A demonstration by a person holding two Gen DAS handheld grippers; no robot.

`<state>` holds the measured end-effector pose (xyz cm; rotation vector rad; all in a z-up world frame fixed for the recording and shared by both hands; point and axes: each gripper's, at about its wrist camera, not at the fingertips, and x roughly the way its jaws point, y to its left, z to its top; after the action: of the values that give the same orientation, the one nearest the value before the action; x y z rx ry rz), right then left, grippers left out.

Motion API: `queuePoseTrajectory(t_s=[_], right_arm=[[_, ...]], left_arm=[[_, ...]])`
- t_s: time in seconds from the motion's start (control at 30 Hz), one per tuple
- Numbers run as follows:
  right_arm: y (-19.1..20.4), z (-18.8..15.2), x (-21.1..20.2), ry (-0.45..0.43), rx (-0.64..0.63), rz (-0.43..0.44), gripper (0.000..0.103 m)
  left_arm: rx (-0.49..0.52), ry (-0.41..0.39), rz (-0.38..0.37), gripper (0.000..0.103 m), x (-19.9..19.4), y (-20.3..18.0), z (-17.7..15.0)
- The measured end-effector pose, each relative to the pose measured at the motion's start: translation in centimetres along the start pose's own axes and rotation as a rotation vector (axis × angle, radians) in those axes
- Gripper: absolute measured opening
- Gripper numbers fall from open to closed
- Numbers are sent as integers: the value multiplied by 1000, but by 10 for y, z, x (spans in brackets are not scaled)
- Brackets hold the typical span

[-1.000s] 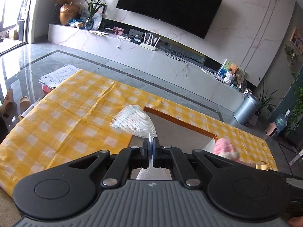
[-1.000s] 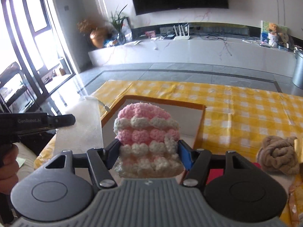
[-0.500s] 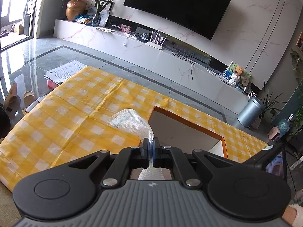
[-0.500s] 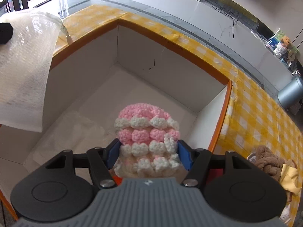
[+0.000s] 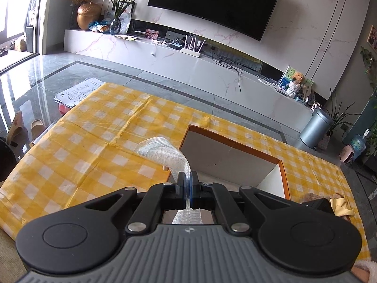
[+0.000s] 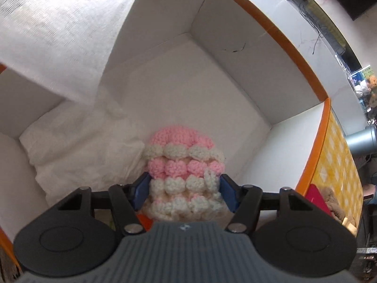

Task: Organize soft objects
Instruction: 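Open the right gripper to drop the hat while the left gripper releases the cloth into the box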

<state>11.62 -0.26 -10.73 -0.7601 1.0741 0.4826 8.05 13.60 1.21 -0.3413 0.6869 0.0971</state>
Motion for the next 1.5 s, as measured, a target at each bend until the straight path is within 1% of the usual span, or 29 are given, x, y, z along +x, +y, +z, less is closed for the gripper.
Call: queuePoseTrajectory(t_s=[0.07, 0.13, 0.2, 0.23, 0.3, 0.37, 0.43, 0.47, 0.5, 0.6, 0.67, 0.73, 0.87, 0.93, 1.03, 1.1, 1.2, 1.27, 1.33, 1.37, 1.43, 1.47, 1.5], right_arm=[[4, -4, -2, -11, -33, -30, 61], [5, -3, -3, -26, -36, -45, 61], [5, -3, -6, -36, -37, -75, 66], [7, -3, -9, -47, -30, -107, 70], [3, -3, -16, -82, -19, -135, 73], [-5, -5, -25, -135, -3, -150, 80], [-17, -10, -35, -235, -6, -194, 83], [-24, -11, -41, -267, 0, -213, 88], [-30, -12, -45, -287, 15, -220, 89], [-56, -20, -62, -355, 109, -184, 90], [-75, -27, -68, -413, 199, -182, 96], [-89, -35, -72, -452, 279, -184, 96], [-112, -52, -66, -489, 456, -165, 96], [-123, -64, -61, -524, 557, -150, 96], [-137, -75, -54, -564, 667, -105, 96], [-141, -84, -53, -576, 700, -89, 96], [-149, -92, -53, -584, 735, -96, 95], [-153, -95, -50, -586, 755, -86, 93], [-156, -97, -47, -581, 770, -76, 91], [-155, -98, -46, -579, 775, -75, 91], [-154, -100, -48, -580, 774, -71, 91], [-153, -100, -49, -583, 771, -70, 91], [-152, -100, -49, -586, 766, -70, 91]], left_arm=[[0, 7, -17, 3, 0, -1, -1], [2, 12, -26, 3, 0, -1, -1], [10, 15, -19, 3, 1, -2, -2], [18, 15, -16, 3, 1, -3, -2], [31, 11, -12, 3, 1, -5, -3], [49, 0, -16, 3, 1, -8, -2], [81, -17, -20, 3, 1, -13, 0], [107, -23, -23, 3, 1, -17, 1], [129, -25, -28, 3, 1, -20, 2], [177, -6, -65, 3, 9, -27, 1], [191, 24, -83, 3, 20, -31, -1], [213, 50, -88, 3, 33, -34, -6], [241, 102, -87, 3, 59, -40, -18], [260, 131, -95, 3, 68, -44, -24], [281, 154, -109, 3, 75, -50, -31], [300, 167, -113, 3, 79, -54, -33], [342, 203, -127, 3, 85, -57, -34], [343, 218, -139, 4, 87, -56, -33], [368, 229, -129, 5, 90, -57, -33], [379, 232, -111, 6, 91, -57, -35], [406, 239, -49, 11, 91, -58, -39], [431, 236, -11, 25, 90, -60, -41], [471, 226, 27, 51, 90, -64, -44]])
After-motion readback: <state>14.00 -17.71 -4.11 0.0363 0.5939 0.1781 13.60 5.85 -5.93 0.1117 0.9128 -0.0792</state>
